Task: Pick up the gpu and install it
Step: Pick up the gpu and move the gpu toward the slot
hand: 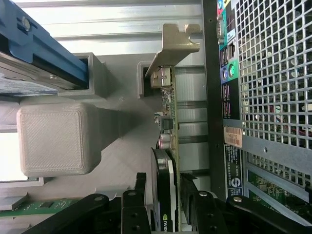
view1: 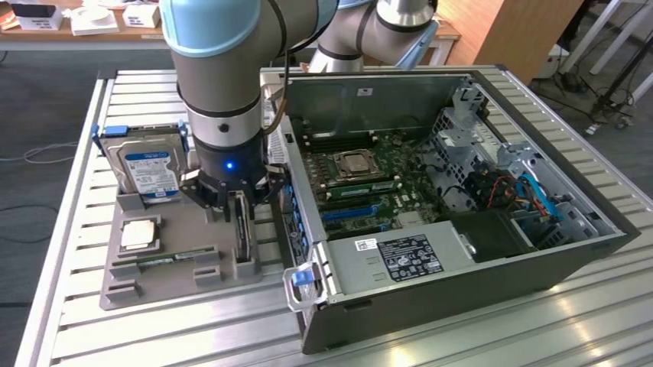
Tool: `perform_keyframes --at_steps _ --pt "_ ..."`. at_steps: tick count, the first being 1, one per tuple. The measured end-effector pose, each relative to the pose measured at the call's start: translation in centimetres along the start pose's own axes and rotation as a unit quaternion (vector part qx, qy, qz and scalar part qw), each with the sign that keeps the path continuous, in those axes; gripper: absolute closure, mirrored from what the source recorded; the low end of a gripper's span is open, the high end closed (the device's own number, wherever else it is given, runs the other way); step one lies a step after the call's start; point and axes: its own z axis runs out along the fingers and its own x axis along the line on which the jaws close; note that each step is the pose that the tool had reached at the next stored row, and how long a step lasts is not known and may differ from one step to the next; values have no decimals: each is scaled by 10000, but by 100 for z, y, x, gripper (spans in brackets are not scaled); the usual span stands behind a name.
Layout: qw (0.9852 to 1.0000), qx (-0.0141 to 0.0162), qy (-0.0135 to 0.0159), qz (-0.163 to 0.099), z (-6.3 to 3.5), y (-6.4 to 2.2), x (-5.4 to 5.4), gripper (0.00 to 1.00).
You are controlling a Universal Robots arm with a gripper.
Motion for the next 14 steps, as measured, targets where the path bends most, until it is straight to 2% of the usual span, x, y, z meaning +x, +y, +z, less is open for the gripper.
perform_keyframes --at_steps 14 --pt "10000 -9 0 1 25 7 2 58"
